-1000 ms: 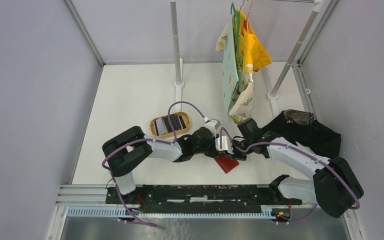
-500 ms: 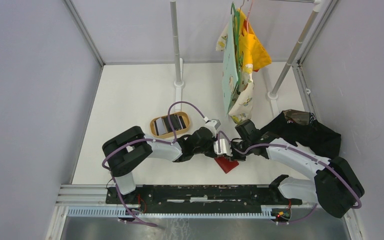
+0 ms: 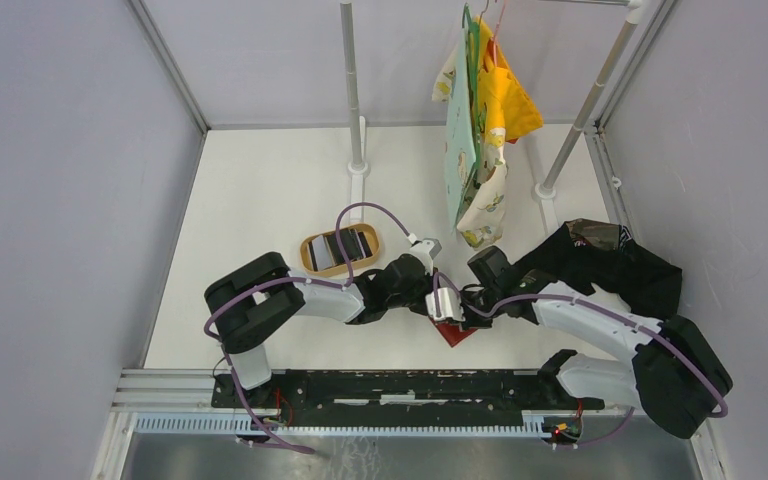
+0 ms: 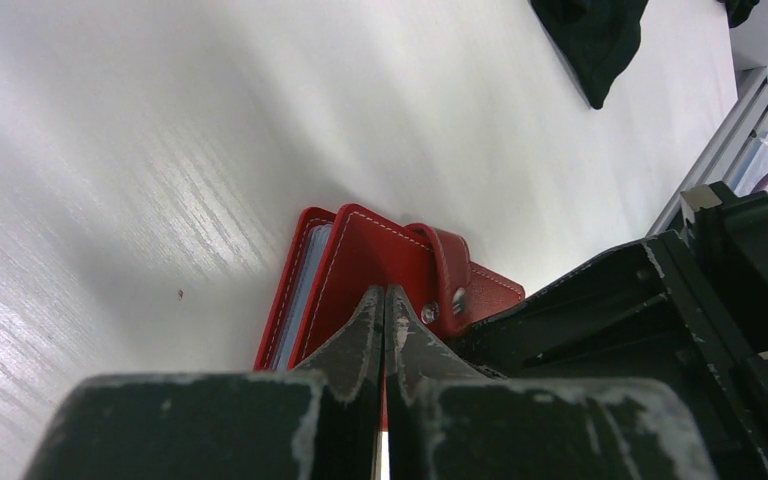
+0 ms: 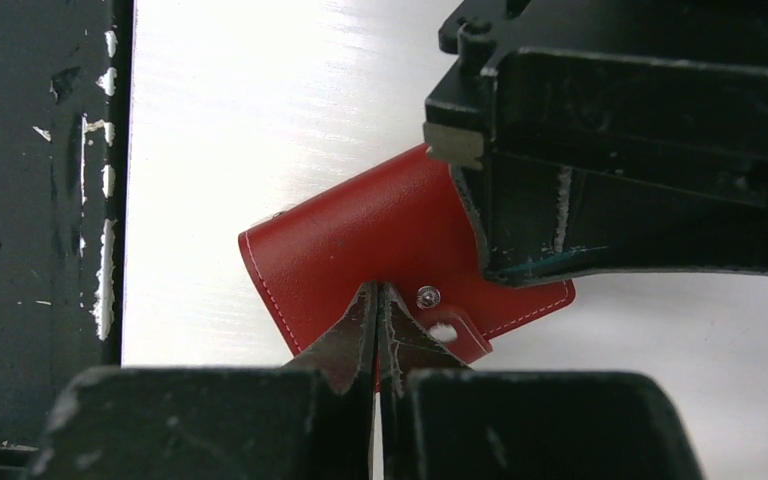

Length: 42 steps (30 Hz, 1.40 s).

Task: Put the credit cards into the card holder
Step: Close the card holder at the center of the board.

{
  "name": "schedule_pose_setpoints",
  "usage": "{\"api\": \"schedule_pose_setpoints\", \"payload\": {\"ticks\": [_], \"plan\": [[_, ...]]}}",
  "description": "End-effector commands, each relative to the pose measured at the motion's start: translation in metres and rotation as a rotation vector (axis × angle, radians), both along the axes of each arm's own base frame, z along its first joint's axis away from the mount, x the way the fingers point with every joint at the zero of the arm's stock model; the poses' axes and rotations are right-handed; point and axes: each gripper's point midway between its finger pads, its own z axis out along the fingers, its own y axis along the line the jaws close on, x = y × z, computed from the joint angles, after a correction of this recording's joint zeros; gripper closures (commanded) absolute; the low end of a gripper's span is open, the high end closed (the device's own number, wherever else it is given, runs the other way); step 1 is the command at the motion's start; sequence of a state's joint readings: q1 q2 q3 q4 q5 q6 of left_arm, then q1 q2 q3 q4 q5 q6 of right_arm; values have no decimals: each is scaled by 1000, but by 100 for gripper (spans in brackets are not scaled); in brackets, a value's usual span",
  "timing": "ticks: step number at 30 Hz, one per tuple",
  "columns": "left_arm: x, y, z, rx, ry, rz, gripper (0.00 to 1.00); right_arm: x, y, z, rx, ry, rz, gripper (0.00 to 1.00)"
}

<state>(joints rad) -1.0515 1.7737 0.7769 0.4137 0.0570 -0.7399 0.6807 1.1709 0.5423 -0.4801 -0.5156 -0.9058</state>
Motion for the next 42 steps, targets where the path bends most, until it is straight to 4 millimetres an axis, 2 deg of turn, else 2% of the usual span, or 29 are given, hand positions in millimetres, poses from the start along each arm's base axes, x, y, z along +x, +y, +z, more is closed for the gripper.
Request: {"api": "schedule_pose_setpoints", "payload": {"ticks": [1,5,7,10,13,16,17,20,22,25,35,37,39,42], "plan": [[2,-6,3,-2,-17,-9,98,-6,-6,0,-12,11,3,100],[1,-6,4,-4,-18,-9,98,-12,4,8,27,48,53,97],[1,-5,4,-3,-18,-8,98,-17,8,15,53,68,90,88],[1,-4,3,-1,-16,-6,98,-18,16,37,118,55,149,73],[0,-4,3,0,-16,-7,98,-8,17,56,146,5,160,67],[1,-4,4,-3,-17,-4,98,10,12,65,152,-81,101,58],[1,-5,5,-4,-18,-4,98,19,12,66,155,-112,54,54],[1,-4,4,-4,-18,-1,98,30,1,50,115,-145,-43,48],[2,-5,5,-4,-19,-1,98,31,-5,38,82,-139,-75,48],[2,-5,4,-3,-17,0,98,35,-10,32,64,-152,-121,48],[2,-7,3,-2,-15,0,98,42,-18,23,41,-160,-212,48],[2,-7,3,-2,-14,-1,98,42,-17,22,41,-150,-221,53],[2,-6,2,0,-14,0,98,41,-16,20,37,-134,-216,65],[2,-5,3,-2,-17,4,98,41,-16,22,38,-131,-211,76]]}}
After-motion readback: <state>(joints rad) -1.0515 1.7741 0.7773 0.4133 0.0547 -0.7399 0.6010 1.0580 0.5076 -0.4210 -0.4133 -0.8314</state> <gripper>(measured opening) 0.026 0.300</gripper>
